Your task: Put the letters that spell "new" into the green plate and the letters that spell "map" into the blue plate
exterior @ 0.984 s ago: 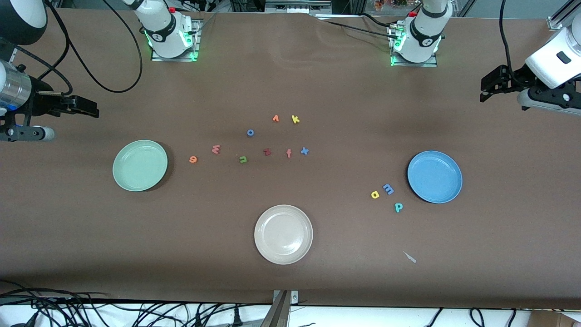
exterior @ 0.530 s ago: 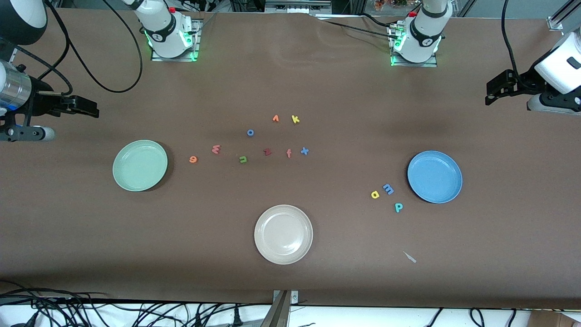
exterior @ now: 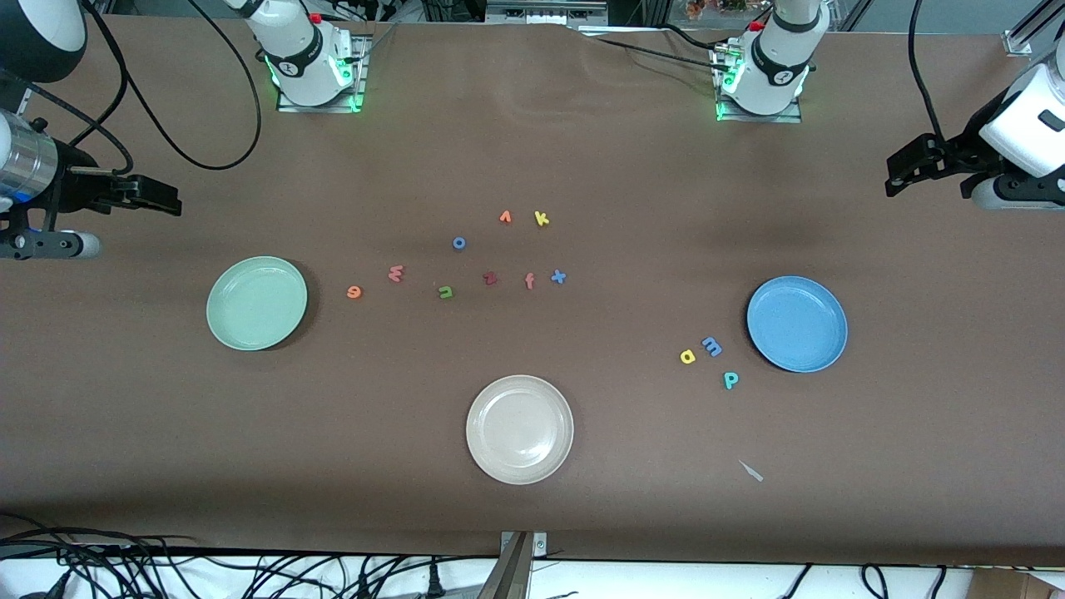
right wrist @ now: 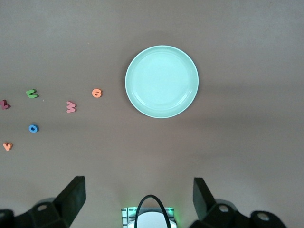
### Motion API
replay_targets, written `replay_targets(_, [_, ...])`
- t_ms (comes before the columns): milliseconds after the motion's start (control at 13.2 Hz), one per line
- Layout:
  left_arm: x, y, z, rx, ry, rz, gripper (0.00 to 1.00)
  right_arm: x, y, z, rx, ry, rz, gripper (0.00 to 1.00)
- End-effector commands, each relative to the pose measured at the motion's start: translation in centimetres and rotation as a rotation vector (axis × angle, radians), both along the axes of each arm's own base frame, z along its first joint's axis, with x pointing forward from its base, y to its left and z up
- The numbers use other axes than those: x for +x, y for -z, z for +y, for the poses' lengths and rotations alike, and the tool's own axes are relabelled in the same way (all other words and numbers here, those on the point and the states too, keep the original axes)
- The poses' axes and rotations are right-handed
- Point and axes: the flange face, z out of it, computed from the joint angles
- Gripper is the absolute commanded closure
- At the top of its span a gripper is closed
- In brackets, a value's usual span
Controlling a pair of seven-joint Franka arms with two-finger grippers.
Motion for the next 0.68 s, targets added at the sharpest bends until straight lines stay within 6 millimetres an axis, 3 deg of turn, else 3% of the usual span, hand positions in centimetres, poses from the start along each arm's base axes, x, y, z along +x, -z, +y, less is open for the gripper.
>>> replay_targets(0, [0.85, 0.47, 0.13, 0.021, -0.007, 0.020, 0.00, 0.05, -0.34, 0.04, 0.018, 0.002, 0.003, 0.00])
replay_targets(605, [0.96, 0.30, 0.26, 0.020, -0.009, 0.007, 0.00, 0.05, -0.34, 0.04, 0.018, 0.002, 0.003, 0.00])
